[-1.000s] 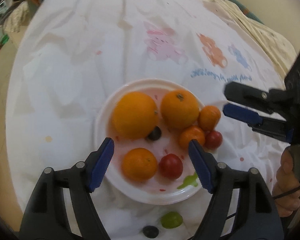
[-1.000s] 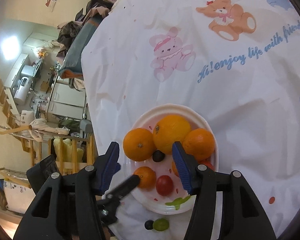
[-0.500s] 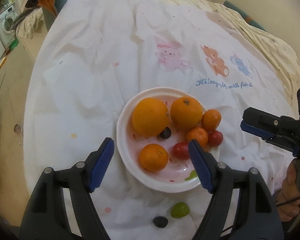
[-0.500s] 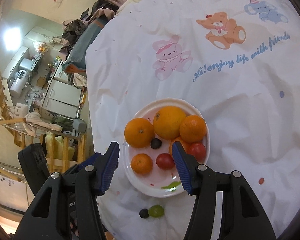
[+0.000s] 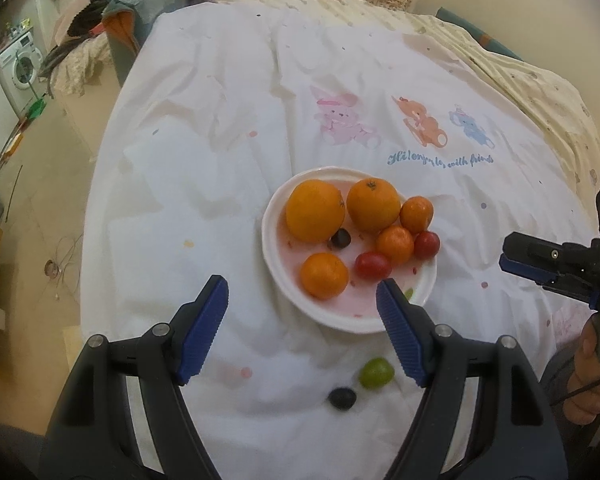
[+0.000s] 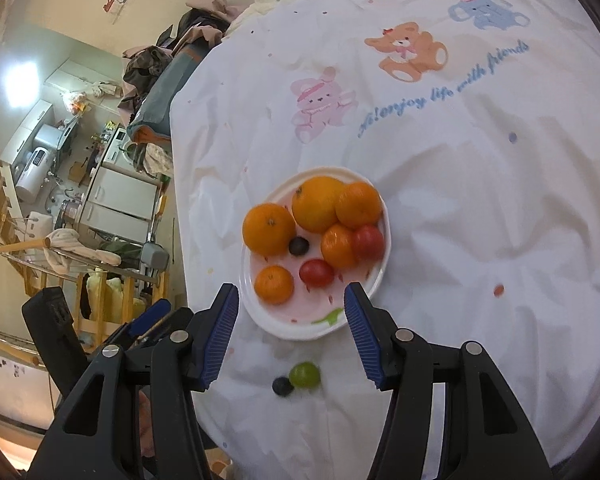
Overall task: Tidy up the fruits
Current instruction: 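Withdraw both tools toward the green and dark tomatoes on the sheet, then grasp the dark purple tomato with the left tool and lift it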
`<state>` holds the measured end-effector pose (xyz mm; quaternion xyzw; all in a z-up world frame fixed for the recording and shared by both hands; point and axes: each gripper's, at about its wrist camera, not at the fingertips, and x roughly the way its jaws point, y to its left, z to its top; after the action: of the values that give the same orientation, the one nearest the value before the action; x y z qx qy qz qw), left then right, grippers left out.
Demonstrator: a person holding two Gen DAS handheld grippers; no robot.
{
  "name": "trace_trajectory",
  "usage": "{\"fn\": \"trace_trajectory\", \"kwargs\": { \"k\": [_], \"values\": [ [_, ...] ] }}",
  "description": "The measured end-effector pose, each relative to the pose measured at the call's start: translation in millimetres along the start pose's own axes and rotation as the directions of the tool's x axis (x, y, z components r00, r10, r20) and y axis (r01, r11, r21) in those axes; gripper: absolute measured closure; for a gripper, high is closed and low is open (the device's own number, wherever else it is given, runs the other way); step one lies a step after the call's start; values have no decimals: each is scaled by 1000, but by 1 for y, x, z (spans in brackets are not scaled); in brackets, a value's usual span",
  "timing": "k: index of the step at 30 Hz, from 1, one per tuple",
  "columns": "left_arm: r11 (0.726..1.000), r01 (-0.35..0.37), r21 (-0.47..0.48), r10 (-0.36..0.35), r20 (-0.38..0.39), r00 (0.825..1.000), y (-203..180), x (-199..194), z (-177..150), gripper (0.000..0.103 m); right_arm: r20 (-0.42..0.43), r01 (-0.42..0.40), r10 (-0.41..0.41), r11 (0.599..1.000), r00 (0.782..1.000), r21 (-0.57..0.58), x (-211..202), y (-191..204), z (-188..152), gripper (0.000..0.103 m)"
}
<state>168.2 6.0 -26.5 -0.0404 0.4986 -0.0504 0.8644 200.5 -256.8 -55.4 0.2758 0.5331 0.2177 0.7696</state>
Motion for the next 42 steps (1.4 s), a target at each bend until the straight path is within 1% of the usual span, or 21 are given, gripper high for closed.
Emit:
{"fn": "trace_trajectory", "kwargs": {
  "k": [9, 12, 14, 16, 18, 19, 21, 23, 27, 28, 30, 32, 33, 34, 35, 38, 40, 42],
  "values": [
    [999, -21, -49, 19, -34, 999, 16, -4, -27, 29, -21, 45, -45, 999, 999, 20, -4, -5, -33, 44],
    [999, -23, -32, 21, -63, 998, 12, 0, -35, 29, -29, 58, -57, 998, 998, 25, -1, -5, -39, 44],
    [1000, -28, 5, 28, -91, 995, 6, 7, -41, 29, -35, 67, -66, 997, 997, 26, 1, -5, -42, 44],
    [997, -46, 68, 56, -147, 988, -4, 20, -49, 29, -38, 87, -86, 996, 996, 25, 4, -5, -45, 42],
    [987, -57, 151, 89, -214, 973, -15, 36, -58, 29, -44, 118, -117, 993, 992, 17, 7, -5, -45, 42],
    [980, -43, 193, 93, -262, 960, -21, 46, -65, 29, -44, 128, -128, 992, 991, 13, 7, -5, -46, 42],
    [976, -2, 216, 71, -313, 947, -28, 55, -74, 29, -46, 135, -134, 991, 990, 8, 8, -5, -46, 42],
    [971, 31, 235, 52, -338, 940, -36, 60, -79, 30, -50, 138, -137, 990, 989, 9, 8, -6, -47, 42],
    [963, 51, 263, 47, -353, 935, -46, 69, -81, 30, -55, 136, -134, 990, 989, 23, 8, -9, -46, 42],
    [962, 51, 268, 50, -357, 933, -48, 72, -81, 32, -55, 136, -134, 990, 989, 26, 7, -10, -46, 42],
    [957, 46, 286, 63, -360, 931, -50, 77, -81, 40, -53, 132, -130, 991, 990, 36, 6, -11, -45, 42],
    [953, 49, 299, 66, -362, 930, -51, 79, -82, 59, -46, 127, -125, 991, 991, 45, 4, -13, -44, 42],
    [954, 60, 295, 54, -366, 929, -52, 80, -82, 65, -44, 127, -125, 991, 991, 49, 3, -14, -44, 42],
    [955, 79, 287, 35, -371, 928, -52, 79, -82, 81, -43, 128, -126, 990, 991, 52, 3, -14, -44, 42],
    [953, 92, 288, 25, -379, 925, -52, 79, -81, 83, -45, 127, -124, 990, 991, 57, 3, -15, -44, 42],
    [952, 98, 288, 18, -372, 928, -52, 75, -80, 84, -50, 119, -115, 991, 992, 68, 3, -17, -43, 42],
    [957, 96, 274, 9, -357, 934, -50, 69, -77, 84, -52, 118, -114, 991, 992, 66, 4, -16, -43, 42],
    [967, 92, 239, -8, -333, 943, -43, 59, -70, 84, -55, 118, -115, 991, 992, 63, 6, -16, -43, 42]
  ]
}}
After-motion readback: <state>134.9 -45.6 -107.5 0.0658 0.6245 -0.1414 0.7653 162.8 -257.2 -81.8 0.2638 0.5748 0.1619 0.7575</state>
